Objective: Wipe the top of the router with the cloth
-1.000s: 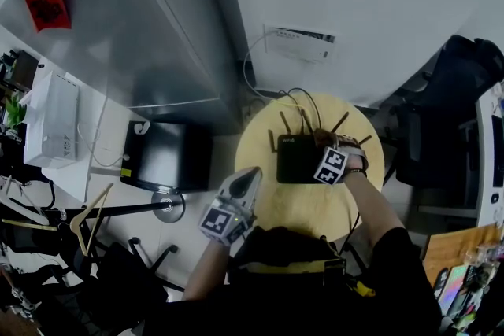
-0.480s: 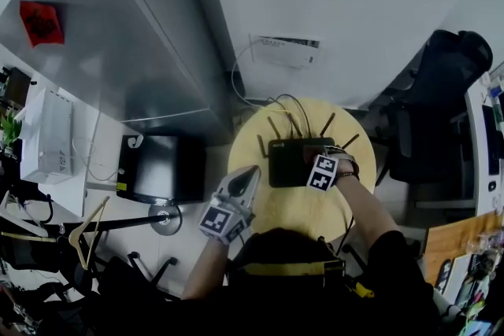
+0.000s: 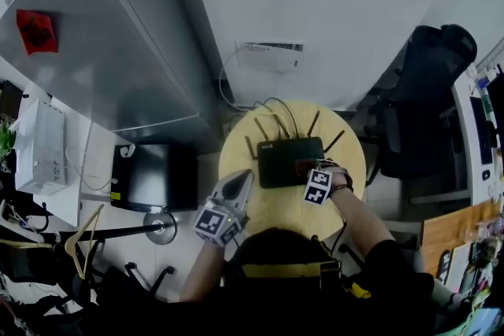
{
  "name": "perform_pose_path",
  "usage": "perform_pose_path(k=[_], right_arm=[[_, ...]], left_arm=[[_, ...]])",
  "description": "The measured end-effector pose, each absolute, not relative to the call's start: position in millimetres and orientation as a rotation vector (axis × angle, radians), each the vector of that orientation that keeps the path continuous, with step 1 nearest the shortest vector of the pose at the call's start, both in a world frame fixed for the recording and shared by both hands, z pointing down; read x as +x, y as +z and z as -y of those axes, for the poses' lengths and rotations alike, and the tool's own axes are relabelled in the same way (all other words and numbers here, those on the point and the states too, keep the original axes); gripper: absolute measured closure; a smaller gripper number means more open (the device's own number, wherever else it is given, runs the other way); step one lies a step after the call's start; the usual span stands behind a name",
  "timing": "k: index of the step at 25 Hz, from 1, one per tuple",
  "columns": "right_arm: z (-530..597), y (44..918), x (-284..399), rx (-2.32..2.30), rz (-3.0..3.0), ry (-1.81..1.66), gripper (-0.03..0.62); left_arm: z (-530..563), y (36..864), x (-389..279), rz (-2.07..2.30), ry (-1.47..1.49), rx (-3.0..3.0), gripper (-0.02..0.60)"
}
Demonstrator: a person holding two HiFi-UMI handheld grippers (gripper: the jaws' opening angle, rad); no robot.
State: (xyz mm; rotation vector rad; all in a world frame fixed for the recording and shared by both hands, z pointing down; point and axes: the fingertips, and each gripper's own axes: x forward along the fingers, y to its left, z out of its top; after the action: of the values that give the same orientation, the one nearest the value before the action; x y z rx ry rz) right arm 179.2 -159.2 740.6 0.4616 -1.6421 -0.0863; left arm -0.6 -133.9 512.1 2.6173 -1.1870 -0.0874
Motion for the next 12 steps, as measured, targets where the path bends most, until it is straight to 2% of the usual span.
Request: perform_pose_path(k=[12], right_arm=[[116, 739, 178, 0.458, 1.651, 0.008, 0.530]], left_arm=[[127, 511, 23, 1.059, -0.047, 2.667, 0.588]])
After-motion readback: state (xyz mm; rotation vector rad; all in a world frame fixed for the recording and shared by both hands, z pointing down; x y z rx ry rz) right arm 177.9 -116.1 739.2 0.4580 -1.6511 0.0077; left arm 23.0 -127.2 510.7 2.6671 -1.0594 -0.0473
